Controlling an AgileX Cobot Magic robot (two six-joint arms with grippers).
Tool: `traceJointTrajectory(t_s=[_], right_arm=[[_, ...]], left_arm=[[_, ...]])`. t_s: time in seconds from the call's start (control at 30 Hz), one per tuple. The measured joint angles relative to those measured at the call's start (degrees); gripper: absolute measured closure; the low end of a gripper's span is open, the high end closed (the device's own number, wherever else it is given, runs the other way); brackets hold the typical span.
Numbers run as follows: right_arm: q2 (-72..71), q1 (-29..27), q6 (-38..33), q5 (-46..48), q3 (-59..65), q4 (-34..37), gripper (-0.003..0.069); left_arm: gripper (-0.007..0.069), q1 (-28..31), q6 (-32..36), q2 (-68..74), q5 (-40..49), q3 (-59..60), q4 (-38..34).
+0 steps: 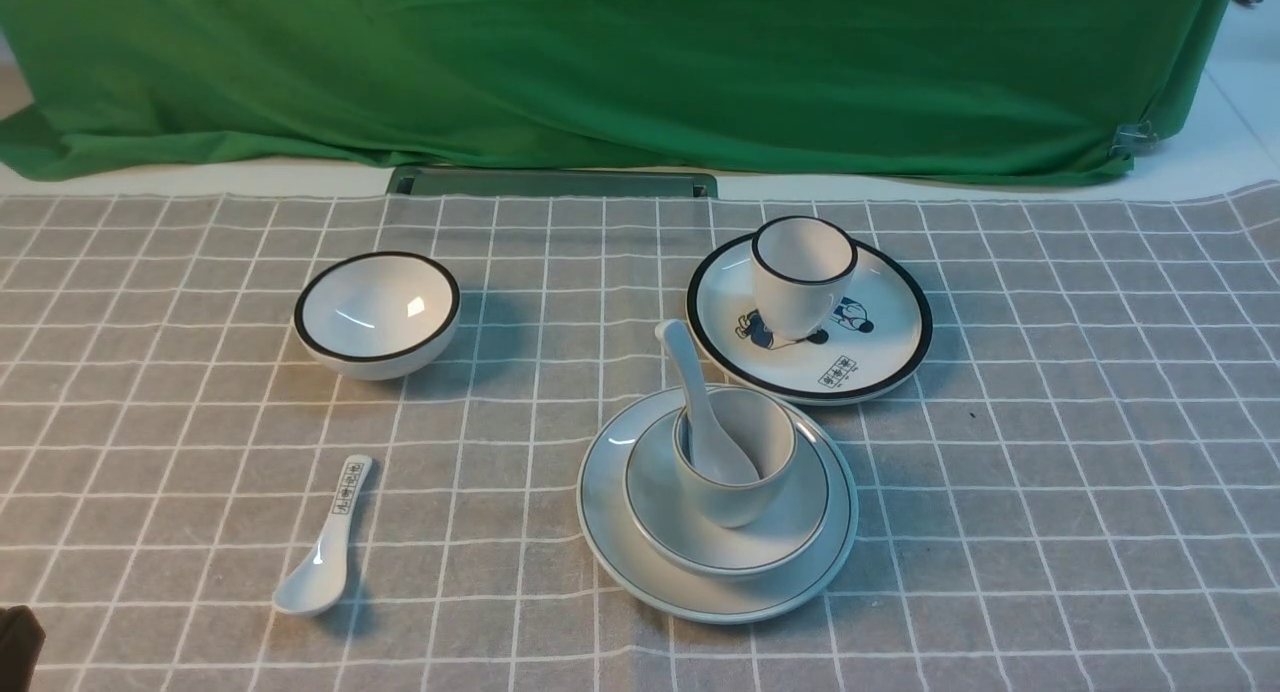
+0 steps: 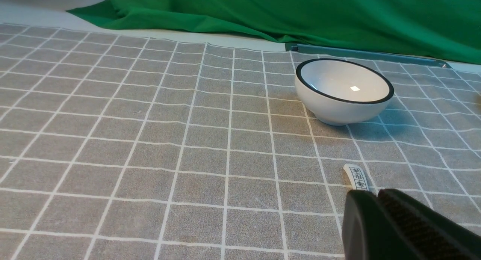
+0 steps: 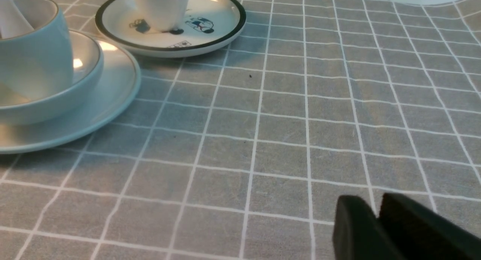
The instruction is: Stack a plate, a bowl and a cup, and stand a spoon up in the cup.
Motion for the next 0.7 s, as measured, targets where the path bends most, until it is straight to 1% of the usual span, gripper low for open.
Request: traceJointTrajectory(t_s=[0.47,0.7], right_arm=[[0.00,0.00,0.00,0.00,0.00,0.00,0.0468],[0.00,0.00,0.05,0.00,0.00,0.00,0.0463]], left_arm=[[0.0609,0.00,0.00,0.00,0.00,0.00,0.00],[0.0609,0.00,-0.19,0.00,0.00,0.00,0.00]])
